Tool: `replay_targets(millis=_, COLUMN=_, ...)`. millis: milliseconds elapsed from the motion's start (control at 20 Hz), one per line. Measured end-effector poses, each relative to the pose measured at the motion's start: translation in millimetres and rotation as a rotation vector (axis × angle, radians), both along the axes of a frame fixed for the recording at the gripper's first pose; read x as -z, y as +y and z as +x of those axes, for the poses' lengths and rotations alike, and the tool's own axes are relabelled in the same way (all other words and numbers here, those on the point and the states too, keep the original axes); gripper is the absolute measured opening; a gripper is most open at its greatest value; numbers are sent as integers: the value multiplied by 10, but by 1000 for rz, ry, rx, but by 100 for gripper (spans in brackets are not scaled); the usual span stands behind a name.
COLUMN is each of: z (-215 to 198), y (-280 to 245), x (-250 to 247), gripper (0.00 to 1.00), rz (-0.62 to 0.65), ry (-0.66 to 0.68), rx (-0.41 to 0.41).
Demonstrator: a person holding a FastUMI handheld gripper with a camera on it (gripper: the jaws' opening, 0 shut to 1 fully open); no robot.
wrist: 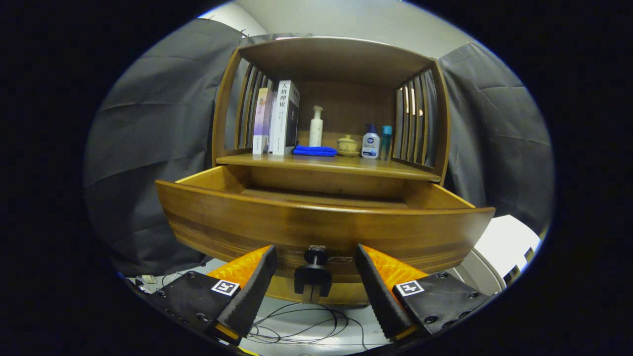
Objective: Pull open the drawer, take out the items inside it, and place them on the countertop above the cabinet.
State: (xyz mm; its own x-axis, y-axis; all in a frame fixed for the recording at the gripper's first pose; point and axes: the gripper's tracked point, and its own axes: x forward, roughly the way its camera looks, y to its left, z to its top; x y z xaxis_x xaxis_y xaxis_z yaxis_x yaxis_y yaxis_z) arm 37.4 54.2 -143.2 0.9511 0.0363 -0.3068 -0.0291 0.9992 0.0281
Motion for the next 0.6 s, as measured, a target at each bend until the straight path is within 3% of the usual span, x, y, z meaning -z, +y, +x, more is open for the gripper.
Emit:
replay_targets(millis=400, z=325, y=-291, x=-650, gripper=98, rz=60, ry=3, rx=114)
replay_targets(millis=600, z=670, y=-448, x=-585, gripper=98, rz=93, ry=83, rx=161)
